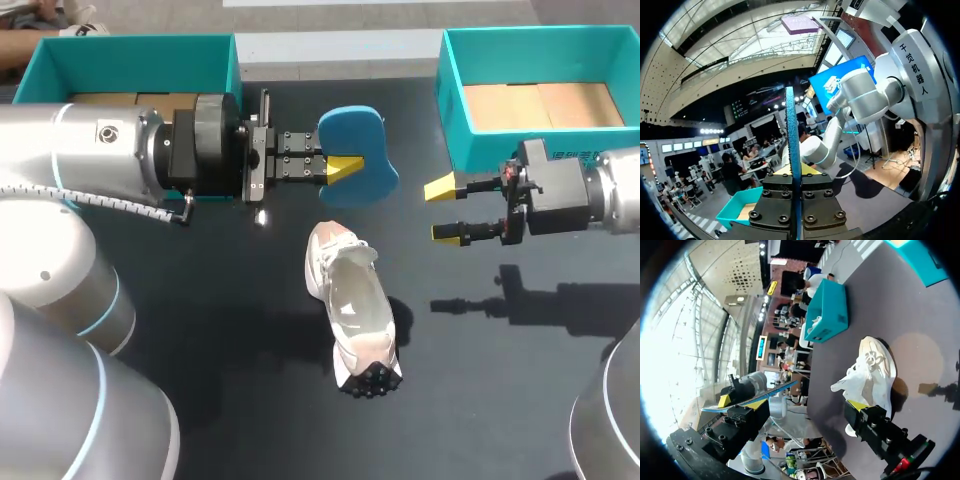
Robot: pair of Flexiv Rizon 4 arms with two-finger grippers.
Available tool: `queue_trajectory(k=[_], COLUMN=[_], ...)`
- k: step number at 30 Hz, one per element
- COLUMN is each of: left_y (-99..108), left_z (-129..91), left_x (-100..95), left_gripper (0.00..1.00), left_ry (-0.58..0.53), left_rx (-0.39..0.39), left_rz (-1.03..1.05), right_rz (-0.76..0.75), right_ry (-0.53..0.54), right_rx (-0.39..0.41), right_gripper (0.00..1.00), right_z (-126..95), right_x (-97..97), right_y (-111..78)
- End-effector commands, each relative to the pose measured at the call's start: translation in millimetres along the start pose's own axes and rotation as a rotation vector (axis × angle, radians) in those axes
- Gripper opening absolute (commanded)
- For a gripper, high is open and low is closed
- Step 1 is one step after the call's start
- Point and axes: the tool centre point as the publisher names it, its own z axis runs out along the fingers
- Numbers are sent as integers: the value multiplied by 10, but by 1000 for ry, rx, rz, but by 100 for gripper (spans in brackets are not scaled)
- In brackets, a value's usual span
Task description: Take the shoe out of the shoebox, open the shoe tongue, remove and reinsert the insole, then place the shoe into the shoebox
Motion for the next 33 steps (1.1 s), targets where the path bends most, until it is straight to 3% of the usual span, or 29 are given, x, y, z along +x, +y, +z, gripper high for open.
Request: queue_trajectory(k=[1, 6, 12, 21, 33], left_y=[223, 401, 590, 825, 825], left_z=[-96, -179, -167, -228, -228], left_x=[108, 132, 138, 198, 198], left_gripper=[0, 0, 0, 0, 0], left_ry=[45, 44, 9, -127, -127], left_rx=[-1, 22, -27, -150, -150], left_rz=[369, 636, 987, 1255, 1255], right_rz=[0, 0, 0, 0, 0], right_ry=[-1, -1, -1, -1, -1], right_rx=[-3, -3, -3, -3, -3], right_gripper=[100, 100, 100, 100, 100], right_z=[17, 17, 17, 17, 17], right_x=[-1, -1, -1, -1, -1], right_y=[-4, -4, -4, -4, -4])
